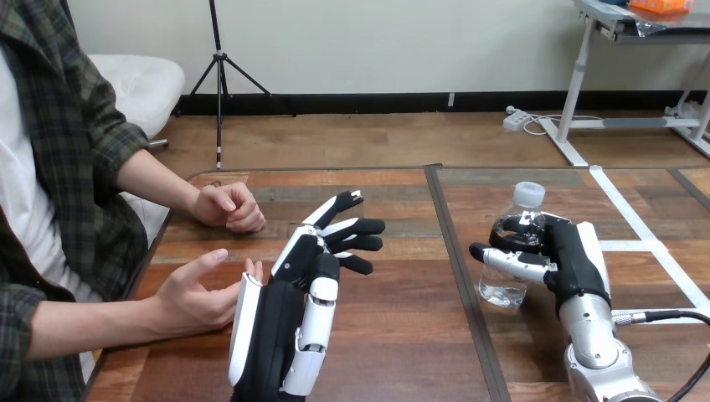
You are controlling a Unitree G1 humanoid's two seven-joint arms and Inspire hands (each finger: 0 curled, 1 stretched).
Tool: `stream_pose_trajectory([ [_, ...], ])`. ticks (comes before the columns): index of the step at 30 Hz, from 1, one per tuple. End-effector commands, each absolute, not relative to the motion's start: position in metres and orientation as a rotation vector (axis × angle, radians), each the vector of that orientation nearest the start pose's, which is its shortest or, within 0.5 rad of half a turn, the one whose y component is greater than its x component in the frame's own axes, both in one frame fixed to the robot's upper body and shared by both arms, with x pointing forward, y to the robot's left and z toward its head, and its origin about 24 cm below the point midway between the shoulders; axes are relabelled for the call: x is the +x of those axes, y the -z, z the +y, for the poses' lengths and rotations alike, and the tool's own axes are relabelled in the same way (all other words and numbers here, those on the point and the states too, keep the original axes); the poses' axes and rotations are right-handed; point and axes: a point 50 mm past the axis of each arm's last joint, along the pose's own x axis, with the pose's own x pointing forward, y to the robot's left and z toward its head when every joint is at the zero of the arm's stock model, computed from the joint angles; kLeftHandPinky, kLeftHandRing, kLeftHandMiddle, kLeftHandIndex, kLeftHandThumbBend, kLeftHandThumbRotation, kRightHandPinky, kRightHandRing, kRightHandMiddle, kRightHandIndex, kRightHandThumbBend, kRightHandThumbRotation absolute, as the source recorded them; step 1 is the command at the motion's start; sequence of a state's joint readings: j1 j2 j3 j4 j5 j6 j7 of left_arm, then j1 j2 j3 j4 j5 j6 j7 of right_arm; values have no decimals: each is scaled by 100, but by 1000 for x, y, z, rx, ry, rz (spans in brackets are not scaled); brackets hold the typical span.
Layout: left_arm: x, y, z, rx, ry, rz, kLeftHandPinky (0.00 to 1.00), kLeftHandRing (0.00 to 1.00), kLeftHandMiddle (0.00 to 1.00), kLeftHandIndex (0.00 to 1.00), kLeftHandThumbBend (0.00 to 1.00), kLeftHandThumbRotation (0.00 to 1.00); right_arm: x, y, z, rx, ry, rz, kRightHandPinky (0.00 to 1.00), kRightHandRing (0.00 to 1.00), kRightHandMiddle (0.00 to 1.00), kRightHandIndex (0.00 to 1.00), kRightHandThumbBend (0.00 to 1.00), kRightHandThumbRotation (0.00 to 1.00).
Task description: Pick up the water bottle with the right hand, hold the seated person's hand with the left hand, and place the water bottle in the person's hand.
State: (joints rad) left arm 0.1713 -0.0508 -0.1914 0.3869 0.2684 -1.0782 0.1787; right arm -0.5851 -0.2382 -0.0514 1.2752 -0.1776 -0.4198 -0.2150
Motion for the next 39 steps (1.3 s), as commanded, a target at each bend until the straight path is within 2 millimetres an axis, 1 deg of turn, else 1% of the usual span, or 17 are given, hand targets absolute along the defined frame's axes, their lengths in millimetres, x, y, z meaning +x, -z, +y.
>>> stream_pose_trajectory([
  [1,184,-35,88,-15,114,-621,55,66,70,81,14,100,334,-3,-207,-372,173,148,48,49,53,56,70,0],
  [13,184,-35,88,-23,115,-624,54,66,70,81,15,100,334,-4,-206,-391,165,141,46,48,52,55,71,0],
  [27,185,-34,87,-33,117,-623,54,64,69,80,10,100,334,-4,-207,-387,165,135,44,47,52,53,71,0],
  [34,186,-35,88,-35,115,-623,53,63,67,80,10,100,334,-6,-207,-394,173,118,44,47,51,53,70,0],
  [39,187,-35,88,-37,115,-623,52,62,67,79,10,100,335,-8,-207,-399,179,99,42,45,50,52,72,0],
])
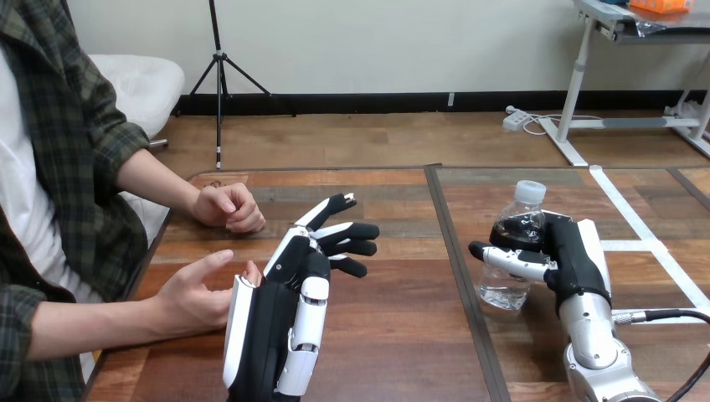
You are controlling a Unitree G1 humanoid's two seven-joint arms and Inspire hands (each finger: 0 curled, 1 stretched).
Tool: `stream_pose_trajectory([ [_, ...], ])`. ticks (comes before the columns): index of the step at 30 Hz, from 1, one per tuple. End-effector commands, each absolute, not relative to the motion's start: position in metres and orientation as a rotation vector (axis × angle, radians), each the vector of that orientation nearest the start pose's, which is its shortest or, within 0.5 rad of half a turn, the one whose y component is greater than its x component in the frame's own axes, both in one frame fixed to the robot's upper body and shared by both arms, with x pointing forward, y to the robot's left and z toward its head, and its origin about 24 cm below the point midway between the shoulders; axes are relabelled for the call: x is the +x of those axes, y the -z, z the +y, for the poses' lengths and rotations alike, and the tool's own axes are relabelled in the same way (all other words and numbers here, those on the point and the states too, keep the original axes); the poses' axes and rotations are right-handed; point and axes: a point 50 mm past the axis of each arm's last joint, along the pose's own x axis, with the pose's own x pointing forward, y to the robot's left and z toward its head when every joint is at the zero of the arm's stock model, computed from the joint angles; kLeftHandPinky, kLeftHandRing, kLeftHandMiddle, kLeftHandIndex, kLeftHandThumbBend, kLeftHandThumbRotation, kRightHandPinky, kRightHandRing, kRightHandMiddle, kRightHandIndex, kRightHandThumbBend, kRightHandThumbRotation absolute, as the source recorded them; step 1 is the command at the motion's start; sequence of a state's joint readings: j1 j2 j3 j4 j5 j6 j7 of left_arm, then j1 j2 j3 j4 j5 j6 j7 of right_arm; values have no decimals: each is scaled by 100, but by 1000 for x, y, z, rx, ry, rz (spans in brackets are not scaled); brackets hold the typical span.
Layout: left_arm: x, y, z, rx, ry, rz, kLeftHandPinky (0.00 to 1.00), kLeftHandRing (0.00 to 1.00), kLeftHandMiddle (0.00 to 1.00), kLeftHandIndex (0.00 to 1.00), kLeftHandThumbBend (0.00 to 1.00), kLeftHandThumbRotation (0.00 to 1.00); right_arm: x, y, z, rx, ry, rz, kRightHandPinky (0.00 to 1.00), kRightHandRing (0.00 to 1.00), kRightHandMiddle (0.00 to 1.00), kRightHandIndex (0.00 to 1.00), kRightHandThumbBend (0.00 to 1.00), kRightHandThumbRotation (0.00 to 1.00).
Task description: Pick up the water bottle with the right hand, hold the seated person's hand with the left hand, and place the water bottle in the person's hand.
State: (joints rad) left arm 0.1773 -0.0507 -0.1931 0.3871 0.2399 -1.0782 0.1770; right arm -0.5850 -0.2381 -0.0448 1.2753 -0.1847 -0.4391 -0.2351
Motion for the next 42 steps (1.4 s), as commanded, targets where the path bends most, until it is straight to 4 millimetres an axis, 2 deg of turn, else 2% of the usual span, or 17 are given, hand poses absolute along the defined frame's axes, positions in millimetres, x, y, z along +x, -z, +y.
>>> stream_pose_trajectory([
  [1,187,-35,88,-37,115,-623,52,62,67,79,10,100,335,-9,-207,-398,181,94,41,45,50,51,72,0],
  [16,187,-36,90,-23,112,-625,51,61,66,79,6,100,337,-19,-206,-395,203,10,42,45,50,51,75,0],
  [25,188,-37,91,-19,115,-628,51,61,66,79,4,100,338,-26,-206,-341,186,-51,42,44,49,51,73,0],
  [42,192,-41,98,-1,114,-630,51,62,67,77,4,100,338,-39,-200,-290,129,-175,39,43,49,50,72,0],
])
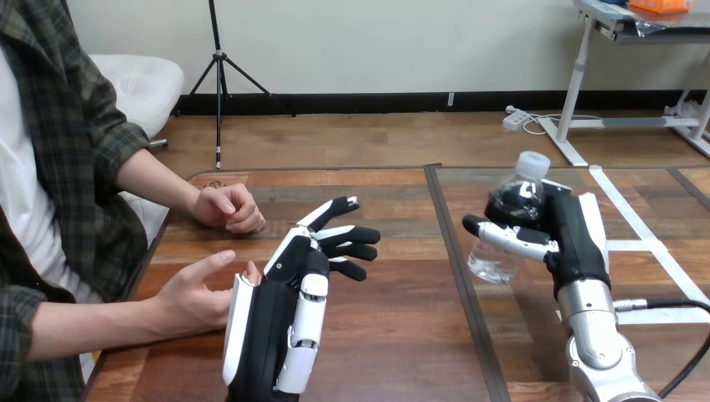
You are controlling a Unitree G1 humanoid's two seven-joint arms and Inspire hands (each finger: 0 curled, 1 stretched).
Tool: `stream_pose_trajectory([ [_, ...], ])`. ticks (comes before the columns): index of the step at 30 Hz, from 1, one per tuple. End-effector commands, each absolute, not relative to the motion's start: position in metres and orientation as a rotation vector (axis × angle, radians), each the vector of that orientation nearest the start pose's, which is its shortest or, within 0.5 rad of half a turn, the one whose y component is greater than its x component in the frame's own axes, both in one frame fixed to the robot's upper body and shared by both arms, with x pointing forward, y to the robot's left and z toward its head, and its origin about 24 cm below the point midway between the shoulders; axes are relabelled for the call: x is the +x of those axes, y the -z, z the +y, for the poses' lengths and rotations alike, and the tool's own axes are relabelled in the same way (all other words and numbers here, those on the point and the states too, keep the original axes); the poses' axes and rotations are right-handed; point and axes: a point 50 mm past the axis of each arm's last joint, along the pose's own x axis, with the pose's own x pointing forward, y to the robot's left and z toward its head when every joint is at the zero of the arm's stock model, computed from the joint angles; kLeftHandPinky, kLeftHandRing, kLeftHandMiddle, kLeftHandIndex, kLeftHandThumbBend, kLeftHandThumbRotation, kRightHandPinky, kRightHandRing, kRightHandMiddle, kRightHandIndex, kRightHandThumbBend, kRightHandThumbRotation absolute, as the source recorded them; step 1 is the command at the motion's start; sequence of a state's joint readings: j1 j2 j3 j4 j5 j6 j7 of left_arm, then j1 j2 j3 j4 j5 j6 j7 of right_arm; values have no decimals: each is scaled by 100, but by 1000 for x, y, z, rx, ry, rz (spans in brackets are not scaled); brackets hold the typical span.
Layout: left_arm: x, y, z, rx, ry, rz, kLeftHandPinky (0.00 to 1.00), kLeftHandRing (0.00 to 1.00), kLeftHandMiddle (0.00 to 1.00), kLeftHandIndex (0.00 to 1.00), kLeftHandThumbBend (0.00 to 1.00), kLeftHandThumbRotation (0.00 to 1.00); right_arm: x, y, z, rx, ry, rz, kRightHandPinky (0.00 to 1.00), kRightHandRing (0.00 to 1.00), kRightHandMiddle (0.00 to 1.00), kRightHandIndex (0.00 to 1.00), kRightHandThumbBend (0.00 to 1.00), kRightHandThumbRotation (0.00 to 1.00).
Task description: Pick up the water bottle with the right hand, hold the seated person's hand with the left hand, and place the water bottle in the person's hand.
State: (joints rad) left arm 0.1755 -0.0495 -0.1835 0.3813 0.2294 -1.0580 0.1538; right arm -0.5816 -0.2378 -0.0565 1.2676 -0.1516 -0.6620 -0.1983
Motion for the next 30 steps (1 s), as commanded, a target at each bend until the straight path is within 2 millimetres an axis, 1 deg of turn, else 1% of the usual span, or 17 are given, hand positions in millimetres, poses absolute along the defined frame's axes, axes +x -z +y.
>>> stream_pose_trajectory([
  [1,192,-41,99,-2,119,-627,51,62,67,77,4,100,338,-40,-200,-294,126,-184,39,43,49,50,72,0],
  [2,192,-41,100,-3,122,-624,51,62,67,77,3,98,338,-40,-199,-296,124,-190,39,44,49,50,72,0],
  [3,192,-41,101,-4,125,-623,52,63,68,77,2,93,338,-41,-199,-298,122,-194,39,44,49,50,72,0],
  [5,192,-42,103,0,138,-616,54,64,69,77,1,87,338,-43,-198,-299,115,-212,40,44,49,50,72,0],
  [7,193,-43,106,11,144,-612,55,65,70,77,1,76,337,-44,-197,-299,106,-229,40,44,49,50,73,0],
  [8,193,-43,107,19,145,-610,56,66,70,77,1,68,337,-45,-196,-298,102,-236,40,45,49,50,73,0],
  [10,194,-44,110,48,149,-607,57,67,71,77,6,50,336,-46,-195,-291,93,-255,40,45,49,50,73,0],
  [11,194,-45,112,64,150,-606,58,68,72,77,14,32,336,-47,-195,-287,88,-263,40,45,50,50,73,0],
  [12,195,-46,115,98,155,-602,58,68,72,77,17,26,336,-48,-193,-285,81,-275,41,45,50,50,73,0],
  [14,196,-47,118,133,159,-596,59,71,74,76,24,16,335,-49,-192,-283,75,-285,41,45,50,50,73,0],
  [16,196,-49,121,170,162,-594,59,72,75,76,29,10,335,-50,-191,-287,70,-294,41,45,50,50,73,0],
  [19,197,-51,127,242,161,-589,60,74,76,77,36,5,334,-52,-189,-293,59,-313,41,45,50,50,73,0],
  [20,198,-52,129,262,158,-587,60,74,77,77,43,3,334,-53,-188,-292,55,-319,40,44,50,50,74,0],
  [30,201,-60,148,482,93,-559,61,77,81,79,64,0,331,-57,-181,-277,5,-366,39,44,49,48,73,0],
])
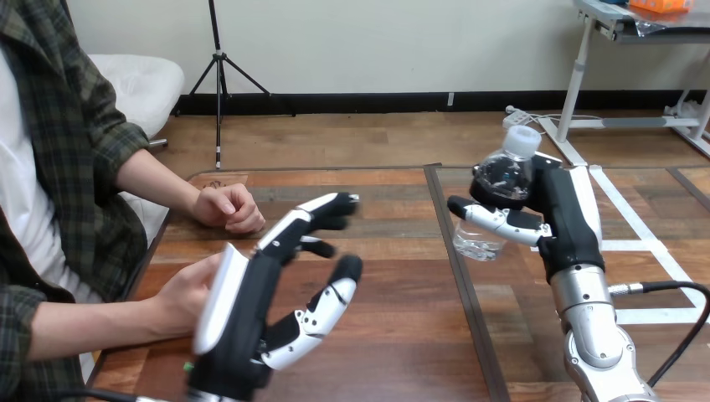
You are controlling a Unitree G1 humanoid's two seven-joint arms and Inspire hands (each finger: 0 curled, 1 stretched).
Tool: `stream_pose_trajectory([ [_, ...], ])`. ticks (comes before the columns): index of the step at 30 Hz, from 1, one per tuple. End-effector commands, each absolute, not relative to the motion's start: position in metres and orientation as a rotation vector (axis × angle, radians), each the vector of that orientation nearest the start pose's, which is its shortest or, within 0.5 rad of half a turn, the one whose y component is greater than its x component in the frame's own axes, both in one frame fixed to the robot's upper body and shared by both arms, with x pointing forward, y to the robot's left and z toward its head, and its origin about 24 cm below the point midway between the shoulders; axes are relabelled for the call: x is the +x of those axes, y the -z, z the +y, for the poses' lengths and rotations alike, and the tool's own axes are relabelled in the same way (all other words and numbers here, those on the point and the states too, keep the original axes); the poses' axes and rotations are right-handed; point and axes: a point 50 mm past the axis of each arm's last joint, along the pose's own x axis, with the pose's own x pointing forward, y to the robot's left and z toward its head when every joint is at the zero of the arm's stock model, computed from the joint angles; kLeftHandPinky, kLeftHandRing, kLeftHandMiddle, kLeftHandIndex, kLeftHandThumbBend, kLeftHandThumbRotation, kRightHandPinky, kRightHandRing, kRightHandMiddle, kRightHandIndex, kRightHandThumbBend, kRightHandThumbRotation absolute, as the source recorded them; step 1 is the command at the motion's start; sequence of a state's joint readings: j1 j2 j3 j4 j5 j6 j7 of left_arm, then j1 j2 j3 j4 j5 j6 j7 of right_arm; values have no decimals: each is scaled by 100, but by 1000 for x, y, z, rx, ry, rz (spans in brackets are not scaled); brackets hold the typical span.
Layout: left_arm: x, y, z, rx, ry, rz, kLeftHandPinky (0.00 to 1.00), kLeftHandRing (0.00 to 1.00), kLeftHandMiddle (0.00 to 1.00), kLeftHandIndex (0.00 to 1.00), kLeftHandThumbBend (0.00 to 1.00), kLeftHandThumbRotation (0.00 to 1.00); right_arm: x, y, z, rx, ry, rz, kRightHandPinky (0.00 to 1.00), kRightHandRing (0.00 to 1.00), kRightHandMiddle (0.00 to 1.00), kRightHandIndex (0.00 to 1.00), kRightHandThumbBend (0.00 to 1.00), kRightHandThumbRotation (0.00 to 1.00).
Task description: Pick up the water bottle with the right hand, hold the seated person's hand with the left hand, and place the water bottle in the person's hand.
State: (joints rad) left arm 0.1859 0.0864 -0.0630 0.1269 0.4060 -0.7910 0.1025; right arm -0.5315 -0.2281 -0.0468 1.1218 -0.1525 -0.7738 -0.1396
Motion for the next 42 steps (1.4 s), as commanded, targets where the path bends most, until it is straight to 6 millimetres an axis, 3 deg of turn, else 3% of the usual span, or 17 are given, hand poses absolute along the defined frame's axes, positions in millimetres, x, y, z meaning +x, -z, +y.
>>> stream_pose_trajectory([
  [1,201,-61,153,518,72,-554,61,77,82,79,65,0,330,-58,-179,-277,-10,-378,39,44,49,48,73,0],
  [8,201,-65,169,670,-15,-530,61,79,85,81,79,0,328,-60,-174,-285,-50,-409,37,43,48,48,71,0],
  [17,201,-67,185,922,-131,-509,62,80,85,81,87,0,325,-61,-169,-271,-75,-425,37,42,47,47,70,0],
  [28,201,-67,204,1219,-234,-421,68,80,83,78,94,0,323,-62,-165,-267,-105,-436,36,41,46,46,70,0],
  [42,201,-63,224,1457,-277,-208,69,79,81,76,100,0,322,-61,-163,-250,-141,-442,37,42,46,46,69,0],
])
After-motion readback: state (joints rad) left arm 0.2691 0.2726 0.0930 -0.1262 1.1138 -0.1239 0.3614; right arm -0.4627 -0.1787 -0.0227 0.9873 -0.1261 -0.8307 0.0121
